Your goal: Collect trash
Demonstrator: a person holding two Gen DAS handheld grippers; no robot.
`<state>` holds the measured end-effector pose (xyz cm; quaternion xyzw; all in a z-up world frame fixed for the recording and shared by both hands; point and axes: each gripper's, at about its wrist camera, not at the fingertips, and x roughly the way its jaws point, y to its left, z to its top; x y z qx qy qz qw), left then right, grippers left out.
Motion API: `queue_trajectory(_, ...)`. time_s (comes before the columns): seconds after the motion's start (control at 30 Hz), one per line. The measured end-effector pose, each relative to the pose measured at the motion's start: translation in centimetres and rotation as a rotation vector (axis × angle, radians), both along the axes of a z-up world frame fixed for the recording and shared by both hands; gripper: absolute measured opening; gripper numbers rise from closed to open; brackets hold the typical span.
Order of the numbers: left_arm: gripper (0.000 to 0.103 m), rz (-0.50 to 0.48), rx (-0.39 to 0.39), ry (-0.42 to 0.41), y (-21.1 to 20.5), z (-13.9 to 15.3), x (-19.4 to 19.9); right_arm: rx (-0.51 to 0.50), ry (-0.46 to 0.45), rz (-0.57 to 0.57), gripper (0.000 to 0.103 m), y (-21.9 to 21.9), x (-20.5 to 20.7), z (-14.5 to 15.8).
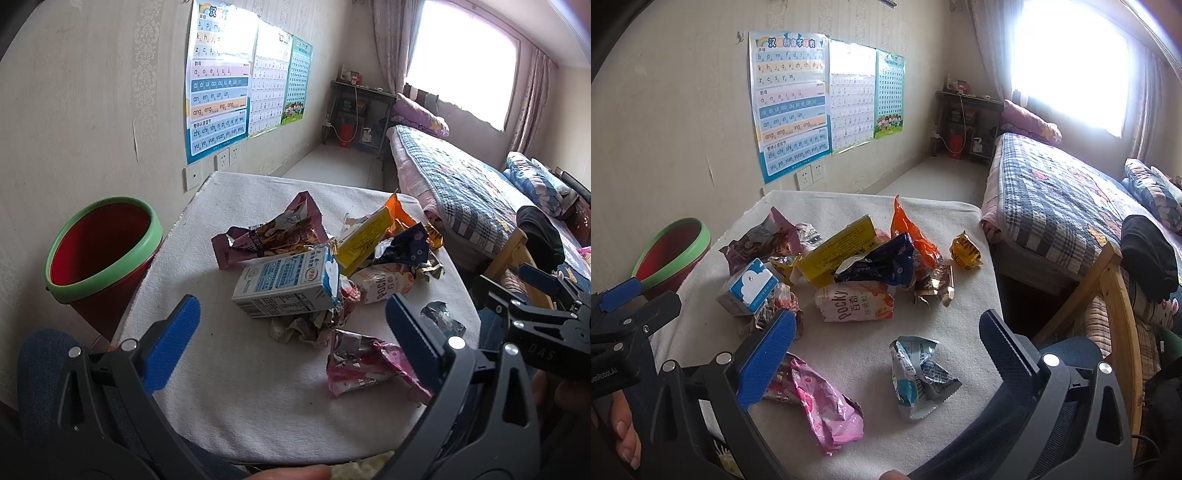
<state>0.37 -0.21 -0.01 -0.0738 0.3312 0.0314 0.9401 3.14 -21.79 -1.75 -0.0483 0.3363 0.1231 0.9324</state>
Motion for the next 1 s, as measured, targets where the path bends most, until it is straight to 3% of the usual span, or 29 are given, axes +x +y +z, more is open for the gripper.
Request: queue_trajectory(1.0, 0.098, 0.001, -0.003, 0.002, 0.0, -0.09, -0.06, -0.002, -0.001, 0.001, 0.096, 0.02, 0.07, -0.21)
